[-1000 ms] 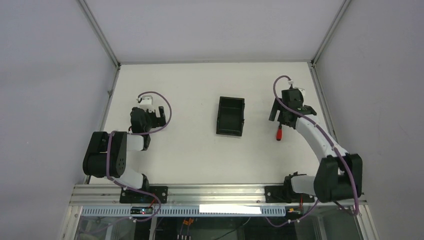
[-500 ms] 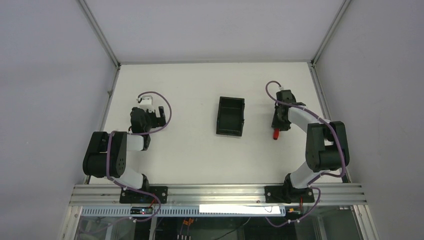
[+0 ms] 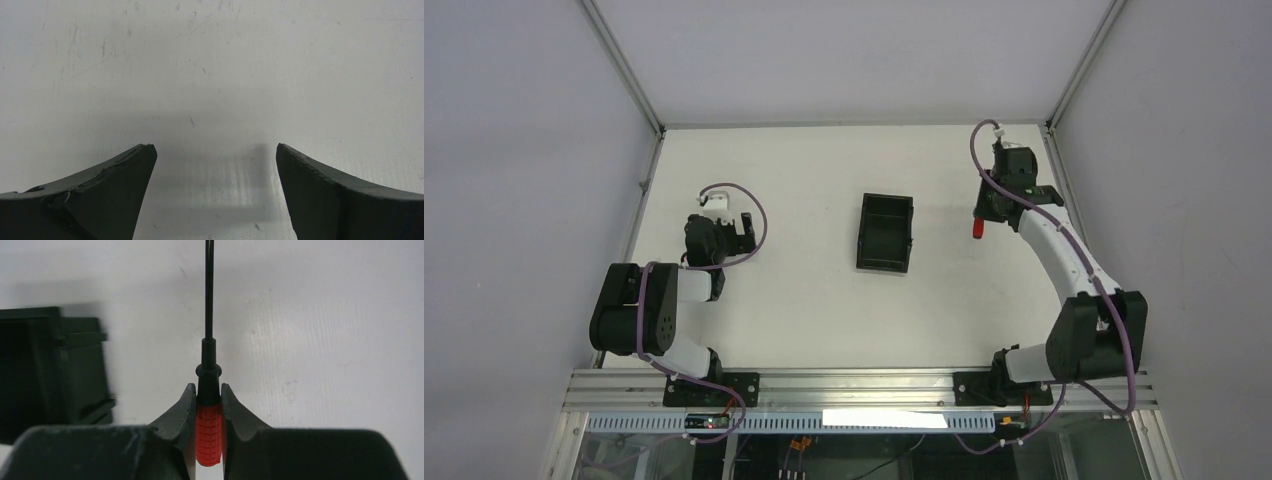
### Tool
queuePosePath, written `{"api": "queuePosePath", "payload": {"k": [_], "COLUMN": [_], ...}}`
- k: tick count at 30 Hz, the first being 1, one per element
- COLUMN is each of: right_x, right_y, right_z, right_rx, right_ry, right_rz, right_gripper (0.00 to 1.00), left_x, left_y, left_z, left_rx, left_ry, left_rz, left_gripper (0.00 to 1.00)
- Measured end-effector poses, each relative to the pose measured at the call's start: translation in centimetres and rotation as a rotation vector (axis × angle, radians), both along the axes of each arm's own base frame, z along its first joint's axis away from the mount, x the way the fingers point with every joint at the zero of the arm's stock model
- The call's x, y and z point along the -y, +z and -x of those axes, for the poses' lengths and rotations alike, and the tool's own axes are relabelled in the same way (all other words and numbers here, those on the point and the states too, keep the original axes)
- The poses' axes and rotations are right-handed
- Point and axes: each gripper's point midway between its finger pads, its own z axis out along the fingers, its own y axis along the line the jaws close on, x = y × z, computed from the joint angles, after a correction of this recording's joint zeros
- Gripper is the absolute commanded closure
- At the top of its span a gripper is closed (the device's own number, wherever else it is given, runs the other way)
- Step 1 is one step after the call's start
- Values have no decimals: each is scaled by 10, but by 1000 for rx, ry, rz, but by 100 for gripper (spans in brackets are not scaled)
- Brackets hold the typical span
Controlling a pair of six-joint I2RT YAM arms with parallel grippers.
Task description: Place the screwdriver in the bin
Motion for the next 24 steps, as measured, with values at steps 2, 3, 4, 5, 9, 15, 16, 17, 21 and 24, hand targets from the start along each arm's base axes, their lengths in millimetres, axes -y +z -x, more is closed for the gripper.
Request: {"api": "queuePosePath", "payload": {"k": [2,3,4,5,9,15,16,17,21,24], "right_x": [-16,-25,-38,-50,-114,-170,-178,-183,-204,-213], "right_y": [43,56,71,81,107,101,97,91,61,37], "right_z": [-8,-9,-8,-7,8,16,15,13,10,9], "right_rx": [119,155,194,220,272,240,231,219,154,110], "right_ry": [44,71,112,152,375,561,582,595,651,680], "right_rz": [-46,-63,-85,-102,-171,-197,-195,-191,-166,-131], "right_gripper": [87,86,85,85,85,83,83,83,81,79], "left_x": [0,0,0,0,0,0,0,0,0,0], "left_y": [0,0,0,0,0,0,0,0,0,0], "left_z": [0,0,0,0,0,0,0,0,0,0], "left_rx": [0,0,0,0,0,0,0,0,0,0], "left_ry": [0,0,0,0,0,0,0,0,0,0], "left_rz": [0,0,0,0,0,0,0,0,0,0], "left_gripper": [1,1,1,1,1,1,1,1,1,1]}}
